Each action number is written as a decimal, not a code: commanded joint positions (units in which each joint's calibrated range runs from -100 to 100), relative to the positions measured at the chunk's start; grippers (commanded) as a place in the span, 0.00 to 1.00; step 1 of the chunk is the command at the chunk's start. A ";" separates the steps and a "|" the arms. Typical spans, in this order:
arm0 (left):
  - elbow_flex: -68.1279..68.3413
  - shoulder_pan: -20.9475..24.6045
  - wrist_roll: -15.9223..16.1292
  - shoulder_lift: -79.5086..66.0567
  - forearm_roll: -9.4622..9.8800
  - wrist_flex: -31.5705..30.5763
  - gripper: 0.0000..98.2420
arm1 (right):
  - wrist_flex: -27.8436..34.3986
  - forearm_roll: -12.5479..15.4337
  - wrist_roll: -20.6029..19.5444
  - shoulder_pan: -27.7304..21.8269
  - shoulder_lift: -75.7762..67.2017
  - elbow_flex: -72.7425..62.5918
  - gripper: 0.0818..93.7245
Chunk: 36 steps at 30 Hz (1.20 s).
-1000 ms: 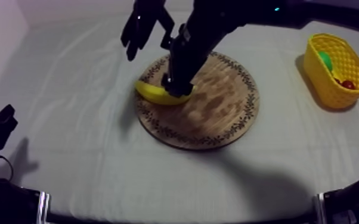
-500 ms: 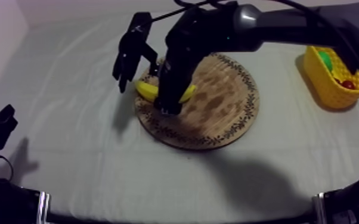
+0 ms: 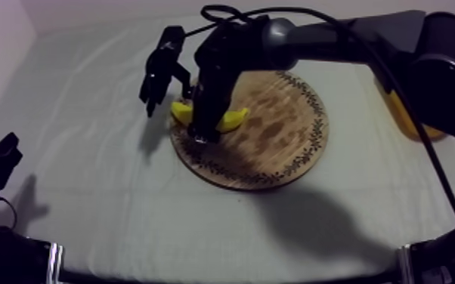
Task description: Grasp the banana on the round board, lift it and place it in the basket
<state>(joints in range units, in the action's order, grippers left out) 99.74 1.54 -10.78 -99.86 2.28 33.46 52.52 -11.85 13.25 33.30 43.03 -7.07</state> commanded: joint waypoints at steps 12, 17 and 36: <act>0.04 0.02 0.01 0.03 -0.01 0.00 0.00 | 1.96 2.77 2.72 -0.31 2.56 -3.63 0.28; 0.04 0.02 0.01 0.03 -0.01 0.00 0.00 | 3.76 2.78 2.09 -0.57 1.77 -4.38 0.25; 0.04 0.02 0.01 0.03 -0.01 0.00 0.00 | 4.13 -2.48 3.18 -9.07 -27.06 22.64 0.28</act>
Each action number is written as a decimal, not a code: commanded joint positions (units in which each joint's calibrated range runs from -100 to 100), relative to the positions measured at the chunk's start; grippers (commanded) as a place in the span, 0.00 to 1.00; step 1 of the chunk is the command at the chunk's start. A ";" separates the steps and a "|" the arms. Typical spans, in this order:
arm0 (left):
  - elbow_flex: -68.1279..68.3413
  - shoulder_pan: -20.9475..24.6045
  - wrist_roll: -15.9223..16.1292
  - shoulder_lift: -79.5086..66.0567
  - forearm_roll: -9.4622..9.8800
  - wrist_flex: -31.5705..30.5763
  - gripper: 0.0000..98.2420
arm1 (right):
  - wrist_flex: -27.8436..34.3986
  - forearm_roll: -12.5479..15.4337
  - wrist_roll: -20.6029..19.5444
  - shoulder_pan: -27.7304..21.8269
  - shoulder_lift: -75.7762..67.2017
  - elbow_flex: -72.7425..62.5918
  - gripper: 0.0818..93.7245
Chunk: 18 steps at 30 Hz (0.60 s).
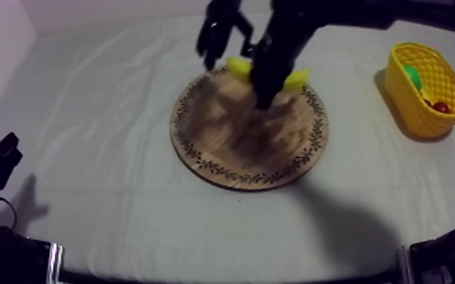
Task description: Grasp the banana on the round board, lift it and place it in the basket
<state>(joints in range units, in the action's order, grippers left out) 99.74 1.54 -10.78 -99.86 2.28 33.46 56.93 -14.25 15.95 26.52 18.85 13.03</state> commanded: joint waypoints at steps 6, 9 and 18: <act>0.04 0.02 0.01 0.03 -0.01 0.00 0.00 | -0.90 0.77 4.72 -10.37 -10.55 7.14 0.29; 0.04 0.02 0.01 0.03 -0.01 0.00 0.00 | -1.13 1.56 7.23 -14.74 -12.81 7.27 0.30; 0.04 0.02 0.01 0.03 -0.01 0.00 0.00 | -0.34 6.33 15.96 -28.07 -14.12 0.29 0.31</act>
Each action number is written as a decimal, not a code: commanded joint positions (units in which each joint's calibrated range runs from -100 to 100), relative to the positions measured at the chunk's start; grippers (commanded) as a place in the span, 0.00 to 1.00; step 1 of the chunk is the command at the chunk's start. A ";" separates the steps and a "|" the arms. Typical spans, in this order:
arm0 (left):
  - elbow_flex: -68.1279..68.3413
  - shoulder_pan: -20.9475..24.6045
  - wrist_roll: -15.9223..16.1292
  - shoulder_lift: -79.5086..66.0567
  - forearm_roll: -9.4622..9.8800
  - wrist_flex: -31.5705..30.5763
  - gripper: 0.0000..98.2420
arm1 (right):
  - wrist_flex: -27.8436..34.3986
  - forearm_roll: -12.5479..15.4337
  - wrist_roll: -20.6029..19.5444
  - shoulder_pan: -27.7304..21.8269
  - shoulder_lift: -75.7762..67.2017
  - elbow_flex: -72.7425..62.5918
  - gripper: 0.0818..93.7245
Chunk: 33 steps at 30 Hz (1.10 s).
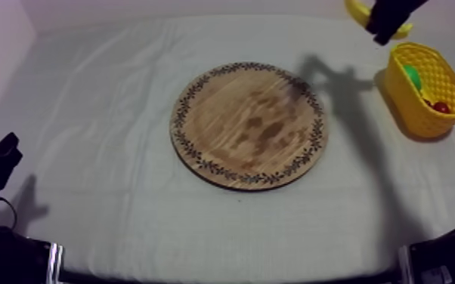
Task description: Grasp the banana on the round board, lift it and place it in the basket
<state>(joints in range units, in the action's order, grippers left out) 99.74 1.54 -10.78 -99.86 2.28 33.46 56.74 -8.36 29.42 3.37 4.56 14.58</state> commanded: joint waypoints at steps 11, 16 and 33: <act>0.04 0.02 0.01 0.03 -0.01 0.00 0.00 | -5.78 0.96 5.87 -13.03 1.94 2.90 0.32; 0.04 0.02 0.01 0.03 -0.01 0.00 0.00 | -8.30 1.58 6.75 -15.06 1.43 6.93 0.32; 0.04 0.02 0.01 0.03 -0.01 0.00 0.00 | -12.76 4.04 8.62 -15.97 -1.21 19.63 0.32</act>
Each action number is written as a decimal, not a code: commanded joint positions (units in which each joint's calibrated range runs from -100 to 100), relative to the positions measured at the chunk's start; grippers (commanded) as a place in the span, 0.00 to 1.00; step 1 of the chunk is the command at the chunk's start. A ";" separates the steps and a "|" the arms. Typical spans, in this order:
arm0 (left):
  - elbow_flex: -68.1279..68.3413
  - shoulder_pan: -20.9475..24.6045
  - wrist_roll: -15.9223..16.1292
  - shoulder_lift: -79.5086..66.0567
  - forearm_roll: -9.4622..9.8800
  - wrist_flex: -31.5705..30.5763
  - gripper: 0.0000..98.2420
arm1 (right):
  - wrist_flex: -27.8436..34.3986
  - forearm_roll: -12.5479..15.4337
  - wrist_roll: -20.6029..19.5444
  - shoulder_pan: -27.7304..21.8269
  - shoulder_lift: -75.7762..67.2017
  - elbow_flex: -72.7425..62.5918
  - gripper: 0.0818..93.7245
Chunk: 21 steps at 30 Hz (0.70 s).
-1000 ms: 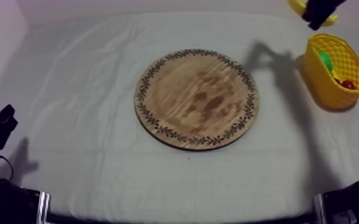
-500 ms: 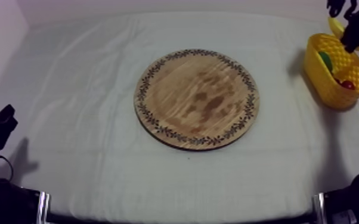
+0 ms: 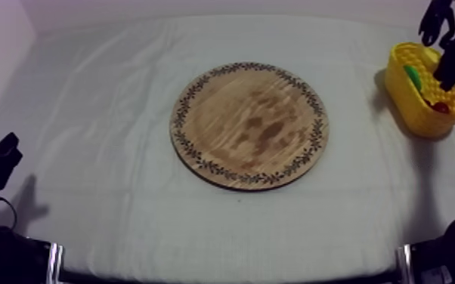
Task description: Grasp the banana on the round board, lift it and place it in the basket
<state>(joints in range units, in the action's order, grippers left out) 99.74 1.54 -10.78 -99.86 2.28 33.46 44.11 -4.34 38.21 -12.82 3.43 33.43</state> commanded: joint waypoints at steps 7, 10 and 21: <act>0.04 0.02 0.01 0.03 -0.01 0.00 0.00 | -1.24 1.37 -0.61 0.27 0.51 1.51 0.33; 0.04 0.02 0.01 0.03 -0.01 0.00 0.00 | -1.46 1.53 -0.87 0.10 0.92 1.23 0.38; 0.04 0.02 0.01 0.03 -0.01 0.00 0.00 | -2.92 3.16 -3.41 0.47 -0.08 1.23 0.52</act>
<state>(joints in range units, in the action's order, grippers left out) 99.74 1.54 -10.78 -99.86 2.28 33.46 41.39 -1.36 35.32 -12.42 3.65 34.70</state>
